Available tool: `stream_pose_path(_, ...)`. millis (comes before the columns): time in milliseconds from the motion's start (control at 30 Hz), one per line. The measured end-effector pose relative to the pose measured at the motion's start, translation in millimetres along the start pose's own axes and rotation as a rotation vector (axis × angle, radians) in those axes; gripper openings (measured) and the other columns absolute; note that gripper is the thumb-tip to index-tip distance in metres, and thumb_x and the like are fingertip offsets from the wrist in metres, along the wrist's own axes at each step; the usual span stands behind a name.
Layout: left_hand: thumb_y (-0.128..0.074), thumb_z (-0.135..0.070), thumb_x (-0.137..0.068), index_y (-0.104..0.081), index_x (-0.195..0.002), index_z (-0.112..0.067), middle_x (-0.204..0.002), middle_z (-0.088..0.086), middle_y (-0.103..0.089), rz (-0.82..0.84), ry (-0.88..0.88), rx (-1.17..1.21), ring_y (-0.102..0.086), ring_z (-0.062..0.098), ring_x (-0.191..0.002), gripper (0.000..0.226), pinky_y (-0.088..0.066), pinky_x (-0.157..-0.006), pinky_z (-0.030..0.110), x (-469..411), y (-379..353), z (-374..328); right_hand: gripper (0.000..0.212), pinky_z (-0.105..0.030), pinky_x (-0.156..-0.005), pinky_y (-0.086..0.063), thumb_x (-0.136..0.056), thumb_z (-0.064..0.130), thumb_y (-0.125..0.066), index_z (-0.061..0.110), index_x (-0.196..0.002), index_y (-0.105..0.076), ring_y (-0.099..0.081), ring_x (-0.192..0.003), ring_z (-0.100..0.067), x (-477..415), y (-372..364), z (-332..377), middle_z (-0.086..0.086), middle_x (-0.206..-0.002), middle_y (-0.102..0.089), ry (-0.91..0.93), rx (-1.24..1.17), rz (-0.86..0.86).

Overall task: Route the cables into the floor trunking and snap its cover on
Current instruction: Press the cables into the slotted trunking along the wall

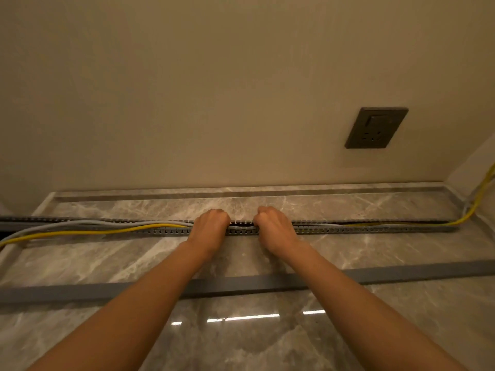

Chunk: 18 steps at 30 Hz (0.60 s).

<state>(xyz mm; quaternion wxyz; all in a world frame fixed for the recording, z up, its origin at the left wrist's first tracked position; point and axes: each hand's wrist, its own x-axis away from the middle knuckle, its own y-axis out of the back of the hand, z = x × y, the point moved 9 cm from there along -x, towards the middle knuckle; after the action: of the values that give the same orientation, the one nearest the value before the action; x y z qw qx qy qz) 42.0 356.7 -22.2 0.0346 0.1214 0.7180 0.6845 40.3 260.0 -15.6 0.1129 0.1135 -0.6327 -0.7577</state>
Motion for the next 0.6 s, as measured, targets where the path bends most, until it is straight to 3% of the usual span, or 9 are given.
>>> stream_pose_path(133, -0.049, -0.003, -0.091, -0.062, -0.111, -0.002, -0.114, 0.017, -0.057, -0.049, -0.080, 0.083, -0.054, 0.032, -0.105, 0.024, -0.047, -0.087, 0.040, 9.3, 5.6, 18.3, 0.025, -0.039, -0.084, -0.044, -0.087, -0.003, -0.045, 0.000, -0.105, -0.062, -0.052, -0.104, -0.032, -2.5, 0.4, 17.8, -0.017, -0.111, -0.060, 0.019, 0.002, -0.025)
stream_pose_path(333, -0.056, 0.003, -0.085, -0.061, -0.103, 0.001, -0.111, 0.021, -0.057, -0.142, -0.018, 0.111, -0.054, 0.037, -0.100, 0.019, -0.047, -0.084, 0.045, 30.9, 15.5, 93.7, 0.023, -0.041, -0.089, -0.044, -0.090, 0.003, -0.047, -0.001, -0.106, -0.063, -0.051, -0.107, -0.032, -17.9, -10.4, 72.8, -0.017, -0.112, -0.059, 0.033, -0.137, -0.038)
stream_pose_path(600, -0.062, -0.025, -0.089, -0.060, -0.114, -0.011, -0.117, 0.011, -0.061, -0.032, 0.041, 0.140, -0.055, 0.028, -0.109, 0.029, -0.043, -0.090, 0.037, 40.6, 18.8, 172.5, 0.024, -0.039, -0.093, -0.042, -0.091, 0.008, -0.052, 0.004, -0.112, -0.063, -0.048, -0.112, -0.029, -50.6, -27.4, 138.4, -0.016, -0.115, -0.057, -0.095, -0.364, -0.064)
